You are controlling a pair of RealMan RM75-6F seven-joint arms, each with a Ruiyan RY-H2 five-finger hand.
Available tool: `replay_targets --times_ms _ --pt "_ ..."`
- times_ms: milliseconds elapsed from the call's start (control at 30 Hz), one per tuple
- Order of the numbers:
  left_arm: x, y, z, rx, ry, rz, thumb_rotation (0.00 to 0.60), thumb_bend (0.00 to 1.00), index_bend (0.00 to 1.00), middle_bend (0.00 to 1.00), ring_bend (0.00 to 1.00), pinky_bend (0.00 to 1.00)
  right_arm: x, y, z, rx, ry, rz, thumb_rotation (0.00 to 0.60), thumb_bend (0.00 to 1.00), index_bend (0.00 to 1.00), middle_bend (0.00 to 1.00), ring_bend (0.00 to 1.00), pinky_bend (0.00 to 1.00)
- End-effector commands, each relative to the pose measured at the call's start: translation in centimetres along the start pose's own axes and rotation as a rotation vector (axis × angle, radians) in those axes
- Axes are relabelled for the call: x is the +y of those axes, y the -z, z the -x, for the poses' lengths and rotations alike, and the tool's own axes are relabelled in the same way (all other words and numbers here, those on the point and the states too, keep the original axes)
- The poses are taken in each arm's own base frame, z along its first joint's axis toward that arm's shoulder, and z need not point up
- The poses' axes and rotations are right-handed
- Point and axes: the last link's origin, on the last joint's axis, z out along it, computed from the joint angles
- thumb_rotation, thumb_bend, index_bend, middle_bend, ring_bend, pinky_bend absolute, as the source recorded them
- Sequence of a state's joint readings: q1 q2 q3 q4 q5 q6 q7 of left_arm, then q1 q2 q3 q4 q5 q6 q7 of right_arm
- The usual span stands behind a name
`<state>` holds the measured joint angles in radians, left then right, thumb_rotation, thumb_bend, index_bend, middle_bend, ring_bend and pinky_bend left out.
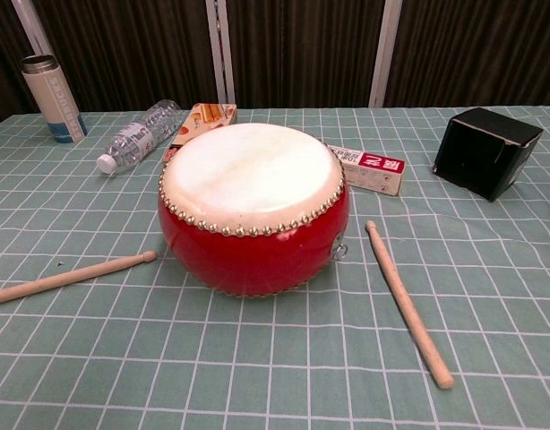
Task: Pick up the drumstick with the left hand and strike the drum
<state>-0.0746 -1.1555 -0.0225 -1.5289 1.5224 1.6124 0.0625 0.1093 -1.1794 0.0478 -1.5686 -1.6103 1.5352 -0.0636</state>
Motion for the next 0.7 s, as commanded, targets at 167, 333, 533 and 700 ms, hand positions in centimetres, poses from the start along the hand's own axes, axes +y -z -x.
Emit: replay_targets --times_ms 167,333,533,700 --pt "0.10 0.16 0.01 -0.002 -0.008 0.002 0.600 0.00 0.00 0.00 0.00 0.00 0.02 0.15 -0.09 0.001 -0.004 -0.001 0.600 0.30 0.00 0.00 0.00 0.07" --pt "0.01 0.22 -0.08 0.001 -0.005 -0.001 0.600 0.00 0.00 0.00 0.00 0.00 -0.17 0.10 0.02 -0.002 -0.001 -0.006 0.600 0.30 0.00 0.00 0.00 0.07" --pt "-0.01 0.34 0.05 -0.021 -0.003 -0.002 0.600 0.00 0.00 0.00 0.00 0.00 -0.22 0.00 0.04 -0.001 0.007 -0.012 0.600 0.30 0.00 0.00 0.00 0.07" --pt "0.29 0.52 0.11 -0.032 -0.002 -0.007 0.600 0.00 0.00 0.00 0.00 0.00 -0.15 0.01 0.05 -0.002 0.004 -0.015 0.600 0.30 0.00 0.00 0.00 0.07"
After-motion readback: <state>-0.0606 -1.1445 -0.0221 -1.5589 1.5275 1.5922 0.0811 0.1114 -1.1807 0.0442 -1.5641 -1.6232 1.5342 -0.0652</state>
